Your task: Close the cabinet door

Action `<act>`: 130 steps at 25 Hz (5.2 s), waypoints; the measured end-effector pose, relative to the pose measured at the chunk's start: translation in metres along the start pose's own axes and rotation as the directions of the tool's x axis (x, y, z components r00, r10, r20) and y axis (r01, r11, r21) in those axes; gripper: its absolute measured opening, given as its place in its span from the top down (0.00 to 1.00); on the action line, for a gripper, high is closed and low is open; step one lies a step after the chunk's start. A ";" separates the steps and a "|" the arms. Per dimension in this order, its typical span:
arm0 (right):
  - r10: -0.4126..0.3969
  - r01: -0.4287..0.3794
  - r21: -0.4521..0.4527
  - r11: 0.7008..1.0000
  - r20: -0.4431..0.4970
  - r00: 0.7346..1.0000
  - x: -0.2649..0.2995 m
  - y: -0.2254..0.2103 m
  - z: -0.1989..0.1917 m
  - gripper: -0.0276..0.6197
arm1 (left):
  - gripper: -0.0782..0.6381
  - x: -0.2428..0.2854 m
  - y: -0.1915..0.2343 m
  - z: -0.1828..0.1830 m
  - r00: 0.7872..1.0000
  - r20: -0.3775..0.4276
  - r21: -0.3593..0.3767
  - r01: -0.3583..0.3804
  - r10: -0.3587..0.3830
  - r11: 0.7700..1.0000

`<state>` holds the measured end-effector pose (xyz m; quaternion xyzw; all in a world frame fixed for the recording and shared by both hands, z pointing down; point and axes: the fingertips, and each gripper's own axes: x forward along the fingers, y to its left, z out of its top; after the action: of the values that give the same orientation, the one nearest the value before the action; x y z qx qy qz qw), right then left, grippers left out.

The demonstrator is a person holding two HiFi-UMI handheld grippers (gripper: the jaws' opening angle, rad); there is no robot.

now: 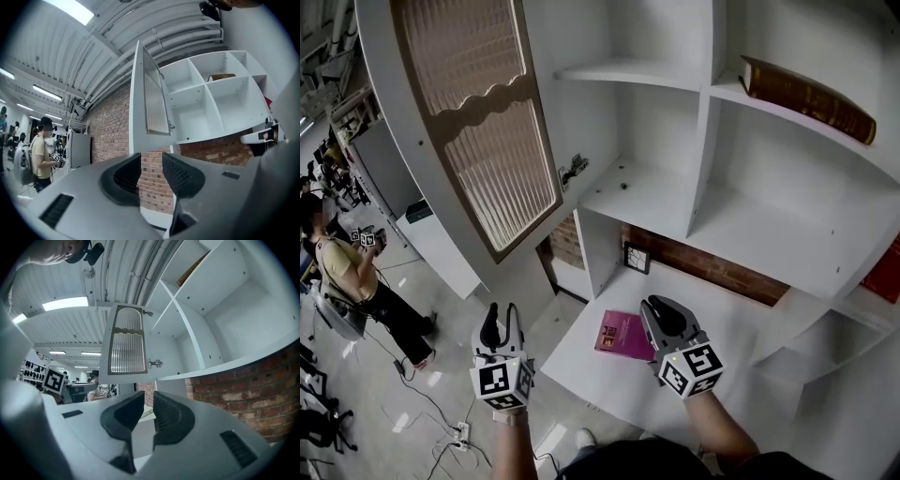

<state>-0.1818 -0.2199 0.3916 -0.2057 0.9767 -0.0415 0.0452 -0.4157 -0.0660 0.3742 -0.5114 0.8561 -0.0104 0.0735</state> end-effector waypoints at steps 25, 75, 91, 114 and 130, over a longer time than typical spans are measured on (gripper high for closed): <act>-0.138 0.138 -0.031 0.990 0.010 0.990 0.001 0.013 0.009 0.86 | 0.76 0.032 0.036 0.022 0.993 0.095 -0.024 0.075 -0.073 0.997; -0.113 0.113 -0.018 0.993 -0.020 0.993 -0.104 -0.066 -0.002 0.86 | 0.78 -0.012 -0.117 0.043 0.989 0.120 -0.017 0.090 -0.088 0.996; -0.222 0.222 -0.006 0.975 -0.019 0.975 -0.154 -0.101 -0.007 0.86 | 0.76 -0.003 -0.176 0.045 0.981 0.119 0.003 0.154 -0.153 0.988; -0.466 0.466 -0.020 0.885 0.024 0.885 -0.221 -0.137 0.012 0.86 | 0.74 0.043 -0.272 0.047 0.917 0.122 0.025 0.379 -0.379 0.925; -0.631 0.633 -0.029 0.774 0.046 0.774 -0.257 -0.145 0.022 0.86 | 0.76 0.074 -0.306 0.048 0.855 0.144 0.005 0.502 -0.498 0.865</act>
<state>0.1127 -0.2488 0.4029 -0.5230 0.8508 -0.0300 0.0409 -0.1766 -0.2739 0.3467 -0.7167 0.6867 0.0209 0.1201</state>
